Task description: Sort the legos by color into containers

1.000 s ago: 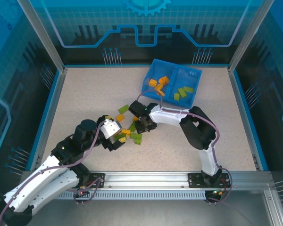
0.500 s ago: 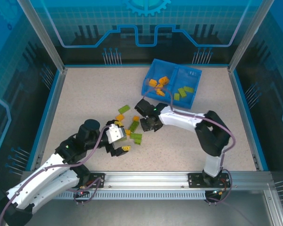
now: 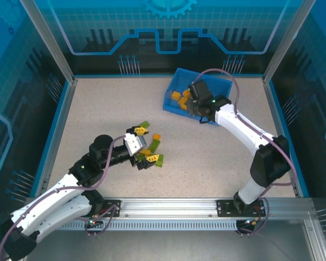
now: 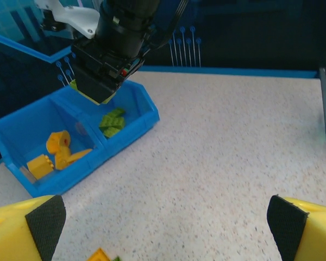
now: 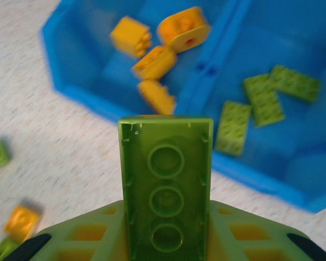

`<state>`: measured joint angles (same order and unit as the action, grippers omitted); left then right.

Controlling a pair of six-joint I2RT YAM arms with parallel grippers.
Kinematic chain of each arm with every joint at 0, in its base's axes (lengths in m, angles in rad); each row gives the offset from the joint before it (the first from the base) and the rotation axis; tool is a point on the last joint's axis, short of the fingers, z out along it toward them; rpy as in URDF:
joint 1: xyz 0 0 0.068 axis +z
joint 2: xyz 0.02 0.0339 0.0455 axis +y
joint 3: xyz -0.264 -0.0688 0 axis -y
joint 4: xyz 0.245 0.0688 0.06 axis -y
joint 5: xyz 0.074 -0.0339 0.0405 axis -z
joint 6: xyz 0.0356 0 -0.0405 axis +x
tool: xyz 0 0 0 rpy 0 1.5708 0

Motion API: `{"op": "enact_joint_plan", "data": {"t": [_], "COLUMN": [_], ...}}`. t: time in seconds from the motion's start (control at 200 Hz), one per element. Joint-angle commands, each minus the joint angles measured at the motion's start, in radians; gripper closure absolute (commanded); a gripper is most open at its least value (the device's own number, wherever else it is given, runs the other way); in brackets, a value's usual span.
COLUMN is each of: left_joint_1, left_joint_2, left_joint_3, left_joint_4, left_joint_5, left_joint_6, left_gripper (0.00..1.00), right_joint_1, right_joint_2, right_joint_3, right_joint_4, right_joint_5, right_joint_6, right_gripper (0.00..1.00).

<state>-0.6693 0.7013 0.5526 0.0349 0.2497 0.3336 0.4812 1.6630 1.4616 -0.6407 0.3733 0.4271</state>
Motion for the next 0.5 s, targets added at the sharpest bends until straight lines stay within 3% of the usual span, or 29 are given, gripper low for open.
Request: {"op": "enact_joint_plan", "data": {"t": [0.0, 0.29, 0.495], "left_joint_1": [-0.007, -0.013, -0.013], "left_joint_2": [0.003, 0.029, 0.059], "left_joint_3": [0.005, 0.091, 0.125], "left_joint_4": [0.06, -0.118, -0.202], "left_joint_5": [-0.037, -0.236, -0.333], "left_joint_6": [-0.065, -0.278, -0.433], "left_gripper": [0.01, 0.01, 0.01], "right_joint_1": [-0.1, -0.288, -0.305], "right_joint_2": [0.101, 0.462, 0.607], "right_joint_3": [0.078, 0.405, 0.62], "right_joint_4": [0.017, -0.06, -0.159], "right_joint_5": [0.02, -0.188, -0.223], "right_joint_6": [-0.048, 0.029, 0.013], "right_gripper": [0.64, 0.63, 0.49]}}
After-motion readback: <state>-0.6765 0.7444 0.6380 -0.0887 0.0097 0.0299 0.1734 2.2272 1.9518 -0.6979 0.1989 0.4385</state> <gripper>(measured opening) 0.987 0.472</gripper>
